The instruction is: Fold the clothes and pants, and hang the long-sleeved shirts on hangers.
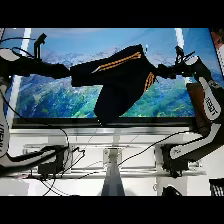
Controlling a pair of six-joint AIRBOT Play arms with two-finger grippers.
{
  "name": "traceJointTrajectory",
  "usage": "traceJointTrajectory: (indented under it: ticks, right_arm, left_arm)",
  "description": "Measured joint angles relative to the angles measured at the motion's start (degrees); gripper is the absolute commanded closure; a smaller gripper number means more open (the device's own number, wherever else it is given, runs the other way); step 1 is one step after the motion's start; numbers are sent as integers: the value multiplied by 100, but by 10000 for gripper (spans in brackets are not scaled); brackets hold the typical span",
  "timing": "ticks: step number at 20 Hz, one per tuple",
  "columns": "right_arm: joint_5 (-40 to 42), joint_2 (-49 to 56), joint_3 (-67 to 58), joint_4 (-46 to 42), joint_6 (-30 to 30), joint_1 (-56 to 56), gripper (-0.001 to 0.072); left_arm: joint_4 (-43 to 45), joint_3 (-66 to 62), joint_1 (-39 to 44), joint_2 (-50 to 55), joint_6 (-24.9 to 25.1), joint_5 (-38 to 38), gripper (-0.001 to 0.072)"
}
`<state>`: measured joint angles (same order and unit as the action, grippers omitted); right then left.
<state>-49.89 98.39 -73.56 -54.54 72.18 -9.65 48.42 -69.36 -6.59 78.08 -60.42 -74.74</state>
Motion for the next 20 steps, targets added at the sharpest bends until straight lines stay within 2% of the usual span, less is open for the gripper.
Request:
traceJointTrajectory:
  ticks: [6,7,8,9,10,15,19,20]
  right_arm:
    - [17,-599,127,-177,-9,7,690]
    - [7,-669,146,-214,-9,11,690]
    - [4,-730,164,-223,-9,11,690]
    - [-7,-769,175,-232,-7,11,690]
    - [-20,-798,181,-249,-7,11,689]
    - [-90,-857,201,-251,2,11,690]
    - [-153,-870,201,-245,9,11,689]
    - [-168,-870,201,-245,9,11,689]
  left_arm:
    - [400,841,153,-243,-391,-192,693]
    - [365,1150,232,-323,-417,-184,659]
    - [225,1504,334,-402,-444,-155,443]
    - [28,1832,446,-452,-466,-107,90]
    - [-168,2162,579,-485,-472,-20,29]
    - [-935,3248,1541,-424,-470,542,25]
    - [-1351,3491,2524,-308,-466,1386,30]
    - [-1399,3515,2715,-280,-468,1593,73]
